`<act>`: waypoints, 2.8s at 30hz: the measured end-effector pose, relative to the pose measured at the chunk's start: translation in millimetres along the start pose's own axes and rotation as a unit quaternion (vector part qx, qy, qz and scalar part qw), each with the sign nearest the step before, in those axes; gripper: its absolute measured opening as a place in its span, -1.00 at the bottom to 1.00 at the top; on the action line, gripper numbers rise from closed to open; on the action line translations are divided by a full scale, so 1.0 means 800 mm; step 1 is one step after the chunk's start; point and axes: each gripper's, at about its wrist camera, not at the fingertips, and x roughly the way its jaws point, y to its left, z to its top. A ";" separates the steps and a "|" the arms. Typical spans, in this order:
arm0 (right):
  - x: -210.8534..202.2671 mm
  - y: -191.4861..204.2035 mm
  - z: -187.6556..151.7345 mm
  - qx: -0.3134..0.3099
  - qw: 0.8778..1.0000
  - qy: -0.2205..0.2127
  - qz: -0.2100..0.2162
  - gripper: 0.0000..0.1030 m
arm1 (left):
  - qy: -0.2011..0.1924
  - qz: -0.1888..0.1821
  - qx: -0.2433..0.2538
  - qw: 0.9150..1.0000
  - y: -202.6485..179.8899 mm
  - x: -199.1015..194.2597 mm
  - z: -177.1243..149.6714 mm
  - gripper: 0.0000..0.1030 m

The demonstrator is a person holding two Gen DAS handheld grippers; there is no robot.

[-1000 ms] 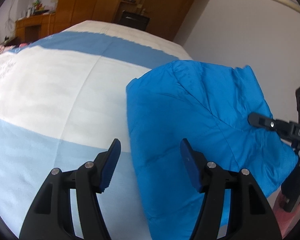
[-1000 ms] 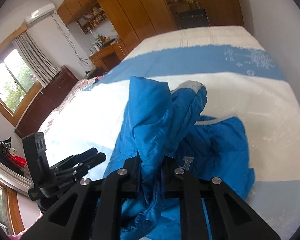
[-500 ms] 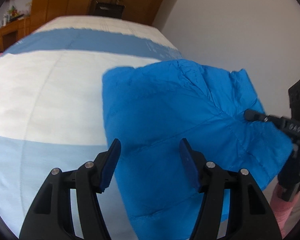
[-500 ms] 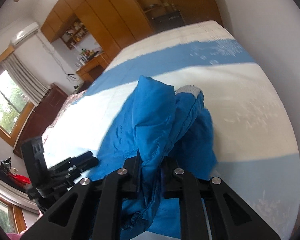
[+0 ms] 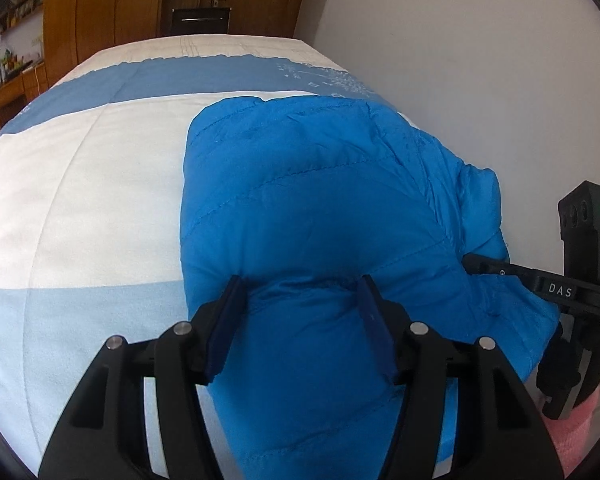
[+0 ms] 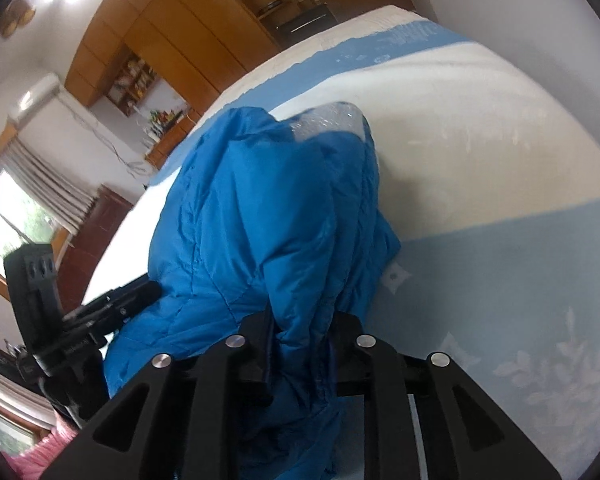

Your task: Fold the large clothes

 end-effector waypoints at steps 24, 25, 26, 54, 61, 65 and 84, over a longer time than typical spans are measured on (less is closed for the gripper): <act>-0.061 0.132 -0.028 -0.176 0.981 -0.034 -0.076 -0.73 | 0.018 -0.138 -0.027 0.990 -0.005 -0.074 -0.017 -0.63; -0.057 0.126 -0.029 -0.170 0.982 -0.029 -0.076 -0.74 | 0.020 -0.138 -0.025 0.990 -0.005 -0.071 -0.017 -0.66; -0.054 0.122 -0.031 -0.167 0.983 -0.025 -0.077 -0.75 | 0.023 -0.135 -0.021 0.990 -0.007 -0.066 -0.018 -0.69; -0.058 0.102 0.017 -0.151 0.985 -0.054 -0.064 -0.81 | 0.022 -0.083 -0.025 0.996 0.009 -0.035 0.038 -0.93; -0.003 0.092 0.090 -0.135 0.987 -0.027 -0.077 -0.81 | 0.027 -0.054 -0.039 0.997 0.010 0.013 0.095 -0.93; 0.026 0.071 0.099 -0.116 0.989 -0.001 -0.095 -0.91 | 0.039 -0.045 -0.049 0.997 0.019 0.043 0.109 -0.92; 0.071 0.033 0.072 -0.094 0.989 0.023 -0.110 -1.00 | 0.033 0.027 0.000 0.999 0.003 0.068 0.081 -0.92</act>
